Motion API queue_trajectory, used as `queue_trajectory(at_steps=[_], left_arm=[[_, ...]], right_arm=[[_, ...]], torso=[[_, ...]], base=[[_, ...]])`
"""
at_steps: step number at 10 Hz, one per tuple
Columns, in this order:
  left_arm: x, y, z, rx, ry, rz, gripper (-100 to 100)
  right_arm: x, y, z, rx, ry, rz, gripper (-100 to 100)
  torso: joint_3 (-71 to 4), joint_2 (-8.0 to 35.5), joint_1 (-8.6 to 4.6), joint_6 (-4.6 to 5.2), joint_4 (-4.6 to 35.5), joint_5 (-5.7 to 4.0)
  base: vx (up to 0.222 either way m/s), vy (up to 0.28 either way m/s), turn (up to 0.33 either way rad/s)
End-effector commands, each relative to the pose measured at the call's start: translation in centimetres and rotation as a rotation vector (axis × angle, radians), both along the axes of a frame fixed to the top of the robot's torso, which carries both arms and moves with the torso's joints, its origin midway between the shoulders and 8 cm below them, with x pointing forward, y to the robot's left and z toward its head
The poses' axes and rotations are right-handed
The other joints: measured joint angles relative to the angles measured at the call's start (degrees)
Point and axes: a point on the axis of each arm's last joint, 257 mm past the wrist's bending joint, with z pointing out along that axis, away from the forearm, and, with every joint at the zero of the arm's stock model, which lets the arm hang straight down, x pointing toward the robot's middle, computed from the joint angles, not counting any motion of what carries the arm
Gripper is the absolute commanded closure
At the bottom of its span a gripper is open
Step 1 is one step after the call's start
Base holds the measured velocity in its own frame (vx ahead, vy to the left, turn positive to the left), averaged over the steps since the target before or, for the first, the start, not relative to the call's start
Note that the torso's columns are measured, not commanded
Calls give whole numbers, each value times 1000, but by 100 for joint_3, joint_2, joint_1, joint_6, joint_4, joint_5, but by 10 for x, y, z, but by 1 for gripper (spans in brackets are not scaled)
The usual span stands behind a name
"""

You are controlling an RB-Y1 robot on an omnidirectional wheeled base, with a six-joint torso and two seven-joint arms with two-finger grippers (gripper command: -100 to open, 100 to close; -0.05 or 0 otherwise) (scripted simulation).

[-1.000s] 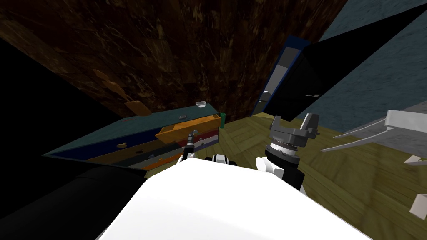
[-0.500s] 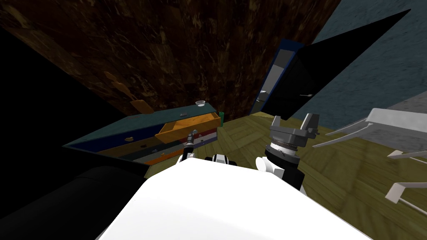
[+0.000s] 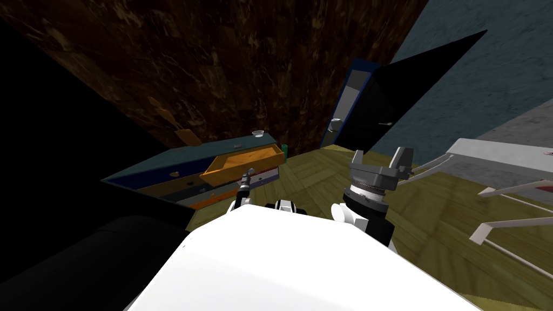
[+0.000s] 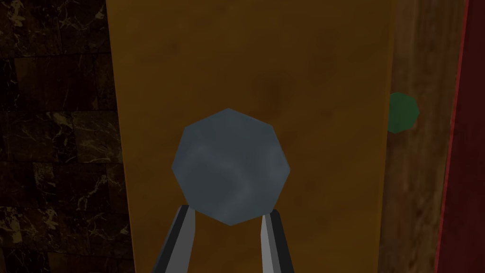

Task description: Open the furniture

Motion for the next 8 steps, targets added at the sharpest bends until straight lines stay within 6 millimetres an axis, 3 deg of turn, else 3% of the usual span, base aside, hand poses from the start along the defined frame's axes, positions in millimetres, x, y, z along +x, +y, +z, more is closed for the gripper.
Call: queue_trajectory(at_steps=[1, 2, 4, 5, 6, 8], left_arm=[[22, -8, -3, -5, -10, -28, 100], [21, -8, -9, -8, 1, -27, 100], [45, -17, 2, -4, -32, -56, 100], [46, 19, 11, 8, -25, -12, -100], [46, 19, 11, 8, -25, -12, -100], [52, 50, 20, 13, -21, 25, -100]], right_arm=[[0, 0, 0, 0, 0, 0, 0], [0, 0, 0, 0, 0, 0, 0], [0, 0, 0, 0, 0, 0, 0], [0, 0, 0, 0, 0, 0, 0], [0, 0, 0, 0, 0, 0, 0], [0, 0, 0, 0, 0, 0, 0]], torso=[[9, 20, -5, -10, 0, 0], [19, 30, -5, -5, 0, 5], [15, 27, -16, -7, -2, 2], [24, 39, -24, 5, 5, -1], [31, 54, -32, 1, 15, -10], [32, 56, -20, -14, 19, -12]], base=[[-93, -44, 106], [-36, -10, 6], [-74, -42, 129], [-102, -46, -246], [-105, -41, -170], [-87, -52, -155]])
